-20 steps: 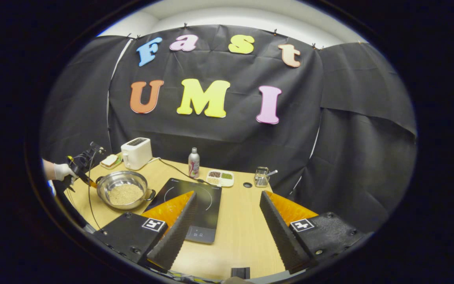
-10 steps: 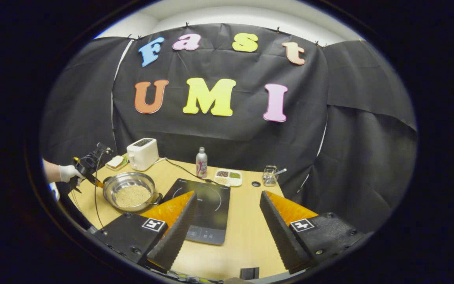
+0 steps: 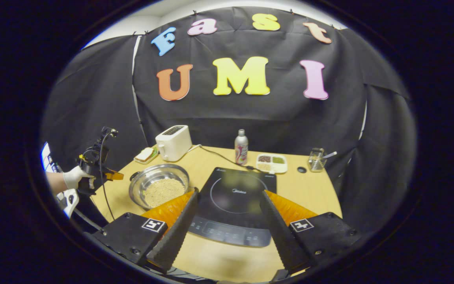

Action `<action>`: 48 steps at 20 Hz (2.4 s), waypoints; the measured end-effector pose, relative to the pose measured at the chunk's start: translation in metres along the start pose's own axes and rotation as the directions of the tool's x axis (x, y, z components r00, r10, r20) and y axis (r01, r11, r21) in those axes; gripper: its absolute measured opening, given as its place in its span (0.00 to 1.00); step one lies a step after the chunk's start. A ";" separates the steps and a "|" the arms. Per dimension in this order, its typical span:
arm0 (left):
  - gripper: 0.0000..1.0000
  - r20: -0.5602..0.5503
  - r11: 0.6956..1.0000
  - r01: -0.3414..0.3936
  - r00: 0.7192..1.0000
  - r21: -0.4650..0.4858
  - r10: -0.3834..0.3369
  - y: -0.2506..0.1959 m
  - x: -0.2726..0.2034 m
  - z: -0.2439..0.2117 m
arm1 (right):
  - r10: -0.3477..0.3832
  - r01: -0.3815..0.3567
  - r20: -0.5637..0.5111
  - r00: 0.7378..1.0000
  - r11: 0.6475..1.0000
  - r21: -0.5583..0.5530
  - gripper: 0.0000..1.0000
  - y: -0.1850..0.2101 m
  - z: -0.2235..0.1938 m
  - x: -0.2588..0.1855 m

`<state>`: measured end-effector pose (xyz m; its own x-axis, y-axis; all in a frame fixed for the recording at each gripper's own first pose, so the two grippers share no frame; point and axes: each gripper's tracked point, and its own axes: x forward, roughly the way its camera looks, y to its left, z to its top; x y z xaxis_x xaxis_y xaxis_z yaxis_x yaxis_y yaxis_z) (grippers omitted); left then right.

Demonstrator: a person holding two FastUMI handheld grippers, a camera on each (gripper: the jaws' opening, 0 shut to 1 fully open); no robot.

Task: First push the handle of the pot to place it horizontally, then grasp the pot with both hands and set it on the induction cooktop.

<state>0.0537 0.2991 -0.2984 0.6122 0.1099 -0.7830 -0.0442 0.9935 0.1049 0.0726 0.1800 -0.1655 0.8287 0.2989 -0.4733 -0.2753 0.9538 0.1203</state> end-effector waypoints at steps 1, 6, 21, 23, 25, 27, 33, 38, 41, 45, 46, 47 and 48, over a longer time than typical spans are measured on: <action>0.08 0.009 1.000 -0.014 1.000 -0.014 0.014 0.002 -0.002 0.004 | 0.031 -0.030 -0.015 0.999 0.999 0.022 0.99 0.011 0.001 0.013; 0.95 0.049 0.998 -0.040 0.998 -0.056 0.042 0.003 0.001 0.026 | 0.102 -0.091 -0.151 0.983 0.993 0.074 0.93 0.046 -0.019 0.089; 0.97 -0.187 0.997 0.001 0.982 0.083 0.015 -0.004 0.085 0.014 | 0.068 0.007 -0.492 0.868 0.989 0.149 0.96 0.094 -0.094 0.222; 0.97 -0.211 0.997 0.020 0.978 0.079 -0.003 -0.007 0.091 0.009 | 0.054 0.027 -0.503 0.863 0.988 0.154 0.89 0.092 -0.093 0.227; 0.96 -0.240 0.995 0.055 0.970 0.082 -0.033 -0.011 0.096 0.006 | 0.044 0.027 -0.525 0.850 0.992 0.125 0.93 0.095 -0.094 0.230; 0.88 -0.262 0.992 0.072 0.964 0.100 -0.043 -0.016 0.101 0.006 | 0.006 0.056 -0.543 0.840 0.994 0.098 0.83 0.094 -0.095 0.234; 0.88 -0.314 0.991 0.107 0.947 0.085 -0.076 -0.022 0.110 0.006 | -0.066 0.107 -0.603 0.795 0.994 0.033 0.80 0.098 -0.097 0.236; 0.73 -0.347 0.988 0.146 0.925 -0.053 -0.155 -0.027 0.113 -0.004 | -0.087 0.158 -0.652 0.754 0.986 0.052 0.67 0.099 -0.096 0.238; 0.73 -0.363 0.978 0.174 0.909 -0.111 -0.203 -0.030 0.117 -0.009 | -0.078 0.144 -0.644 0.761 0.988 0.051 0.65 0.099 -0.096 0.238; 0.69 -0.363 0.983 0.152 0.914 -0.106 -0.181 -0.029 0.114 -0.008 | -0.070 0.114 -0.621 0.780 0.993 0.031 0.60 0.098 -0.095 0.238; 0.70 -0.368 0.982 0.146 0.912 -0.116 -0.179 -0.029 0.112 -0.010 | -0.068 0.111 -0.622 0.780 0.993 0.031 0.59 0.098 -0.095 0.239; 0.70 -0.374 0.982 0.146 0.909 -0.122 -0.182 -0.029 0.112 -0.010 | -0.065 0.103 -0.618 0.783 0.994 0.025 0.59 0.097 -0.094 0.239; 0.69 -0.384 0.980 0.143 0.904 -0.136 -0.186 -0.031 0.111 -0.013 | -0.061 0.103 -0.611 0.789 0.994 0.034 0.60 0.098 -0.094 0.239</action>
<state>0.1129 0.2811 -0.3960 0.2584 -0.0736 -0.9632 -0.0628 0.9937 -0.0927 0.1979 0.3418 -0.3490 0.3731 0.1594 -0.9140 -0.1720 0.9799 0.1007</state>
